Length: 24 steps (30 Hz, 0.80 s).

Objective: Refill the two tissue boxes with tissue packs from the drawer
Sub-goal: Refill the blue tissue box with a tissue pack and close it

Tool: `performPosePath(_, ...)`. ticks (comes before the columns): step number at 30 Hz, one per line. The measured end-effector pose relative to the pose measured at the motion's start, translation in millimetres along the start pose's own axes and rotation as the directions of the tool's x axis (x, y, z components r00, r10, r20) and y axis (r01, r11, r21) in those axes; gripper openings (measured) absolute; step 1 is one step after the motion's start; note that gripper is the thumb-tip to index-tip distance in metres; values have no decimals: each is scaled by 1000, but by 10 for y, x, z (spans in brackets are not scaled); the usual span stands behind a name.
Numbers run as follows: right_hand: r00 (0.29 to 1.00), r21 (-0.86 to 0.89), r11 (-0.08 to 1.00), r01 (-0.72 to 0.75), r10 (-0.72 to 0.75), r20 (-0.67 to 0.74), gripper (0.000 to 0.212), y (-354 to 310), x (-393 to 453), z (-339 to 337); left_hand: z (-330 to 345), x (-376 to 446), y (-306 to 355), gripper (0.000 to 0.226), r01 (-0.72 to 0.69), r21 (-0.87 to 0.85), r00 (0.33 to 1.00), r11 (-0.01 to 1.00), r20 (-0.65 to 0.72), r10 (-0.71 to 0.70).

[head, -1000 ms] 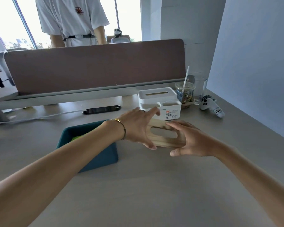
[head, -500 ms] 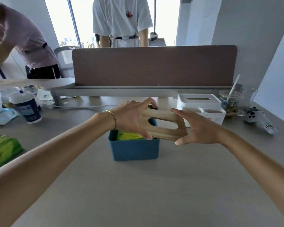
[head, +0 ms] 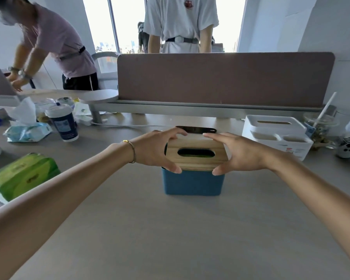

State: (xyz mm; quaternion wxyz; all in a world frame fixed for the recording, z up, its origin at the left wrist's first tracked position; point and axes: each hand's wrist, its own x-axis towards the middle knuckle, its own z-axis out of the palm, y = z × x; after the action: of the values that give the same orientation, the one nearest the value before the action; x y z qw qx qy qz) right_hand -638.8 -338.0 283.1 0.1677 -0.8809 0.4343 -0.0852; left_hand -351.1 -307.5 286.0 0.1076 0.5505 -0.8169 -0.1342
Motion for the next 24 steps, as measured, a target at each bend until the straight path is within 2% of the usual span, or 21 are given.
performPosePath(24, 1000, 114, 993, 18, -19, 7, 106, 12, 75, 68, -16, 31, -168, 104, 0, -33, 1000, 999, 20, 0)
